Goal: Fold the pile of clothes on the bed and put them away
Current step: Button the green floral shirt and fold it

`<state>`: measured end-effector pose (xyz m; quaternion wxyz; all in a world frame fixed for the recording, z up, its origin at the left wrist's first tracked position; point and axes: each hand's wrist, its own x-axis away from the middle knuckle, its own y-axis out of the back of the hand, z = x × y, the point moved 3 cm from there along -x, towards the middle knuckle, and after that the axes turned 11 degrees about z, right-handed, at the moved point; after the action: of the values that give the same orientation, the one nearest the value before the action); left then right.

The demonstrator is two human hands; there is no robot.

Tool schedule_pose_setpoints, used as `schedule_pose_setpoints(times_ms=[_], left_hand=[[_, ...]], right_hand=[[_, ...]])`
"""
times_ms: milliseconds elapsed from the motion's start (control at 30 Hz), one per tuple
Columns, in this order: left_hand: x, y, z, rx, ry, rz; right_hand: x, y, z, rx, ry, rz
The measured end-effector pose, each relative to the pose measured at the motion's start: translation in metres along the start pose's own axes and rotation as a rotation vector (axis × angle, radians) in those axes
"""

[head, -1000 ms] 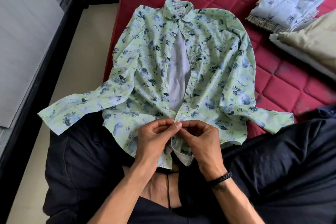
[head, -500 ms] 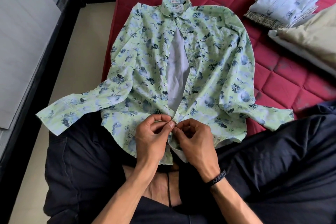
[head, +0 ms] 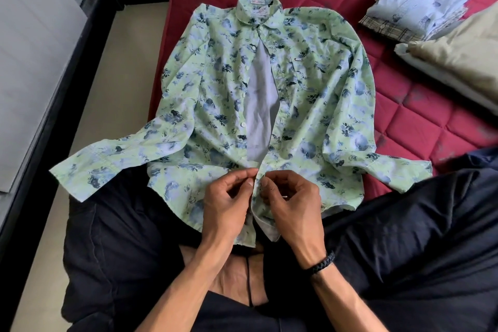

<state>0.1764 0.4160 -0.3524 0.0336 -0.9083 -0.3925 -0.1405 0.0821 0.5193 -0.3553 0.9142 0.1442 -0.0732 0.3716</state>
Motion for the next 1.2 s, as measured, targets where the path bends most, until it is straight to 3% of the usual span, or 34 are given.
schedule_pose_setpoints(times_ms=[233,433,700,900,1200], left_hand=[[0.003,0.0,-0.004,-0.287,-0.053,0.018],[0.001,0.001,-0.003,-0.191,-0.045,-0.01],[0.002,0.002,-0.005,-0.229,-0.07,-0.051],[0.003,0.001,-0.003,-0.245,-0.066,-0.044],[0.004,0.001,-0.005,-0.242,-0.091,-0.045]], right_hand=[[-0.003,-0.001,-0.001,-0.177,-0.176,0.134],[-0.005,0.0,-0.017,-0.471,-0.264,0.18],[-0.003,0.003,-0.015,-0.108,-0.156,0.113],[0.0,0.01,-0.001,-0.056,-0.107,0.013],[-0.001,0.006,-0.003,-0.051,-0.074,0.15]])
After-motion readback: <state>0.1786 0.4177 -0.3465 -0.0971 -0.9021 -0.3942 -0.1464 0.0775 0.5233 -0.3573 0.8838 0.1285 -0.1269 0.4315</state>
